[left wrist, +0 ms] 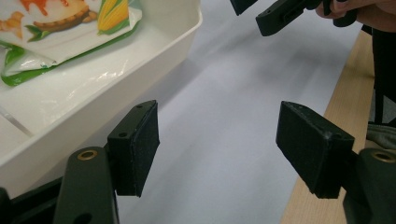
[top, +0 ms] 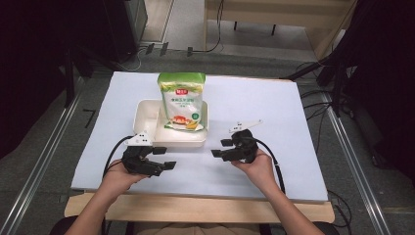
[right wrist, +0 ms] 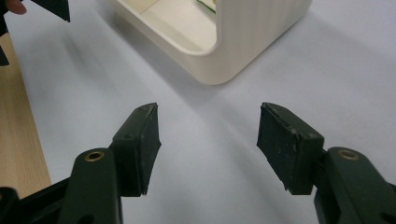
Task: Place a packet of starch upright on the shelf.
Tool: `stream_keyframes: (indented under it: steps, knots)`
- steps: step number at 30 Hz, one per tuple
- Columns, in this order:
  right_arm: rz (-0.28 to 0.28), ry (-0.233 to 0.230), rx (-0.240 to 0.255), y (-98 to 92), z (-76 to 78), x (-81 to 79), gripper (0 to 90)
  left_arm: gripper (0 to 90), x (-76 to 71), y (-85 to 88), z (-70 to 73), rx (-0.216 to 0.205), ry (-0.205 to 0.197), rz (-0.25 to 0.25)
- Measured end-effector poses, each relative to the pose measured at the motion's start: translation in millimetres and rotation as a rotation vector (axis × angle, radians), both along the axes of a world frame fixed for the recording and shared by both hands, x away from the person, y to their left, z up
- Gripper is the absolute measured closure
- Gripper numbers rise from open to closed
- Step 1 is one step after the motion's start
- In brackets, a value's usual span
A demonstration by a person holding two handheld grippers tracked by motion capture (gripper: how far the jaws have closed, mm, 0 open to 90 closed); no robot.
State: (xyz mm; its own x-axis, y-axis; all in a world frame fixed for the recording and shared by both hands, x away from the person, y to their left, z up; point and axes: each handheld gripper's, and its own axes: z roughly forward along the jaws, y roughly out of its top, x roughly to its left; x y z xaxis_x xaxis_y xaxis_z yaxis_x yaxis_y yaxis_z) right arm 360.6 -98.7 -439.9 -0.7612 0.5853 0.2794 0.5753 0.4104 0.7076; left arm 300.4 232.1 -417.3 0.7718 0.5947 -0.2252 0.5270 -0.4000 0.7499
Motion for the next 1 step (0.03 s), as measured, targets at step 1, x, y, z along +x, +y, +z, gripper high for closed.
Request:
stream_keyframes:
  steps: [1]
  knots:
    - [0.0, 0.001, -0.005, 0.3, -0.7, 0.2, 38.7, 30.7, 0.0, 0.0, 0.0, 0.0, 0.0, 0.0]
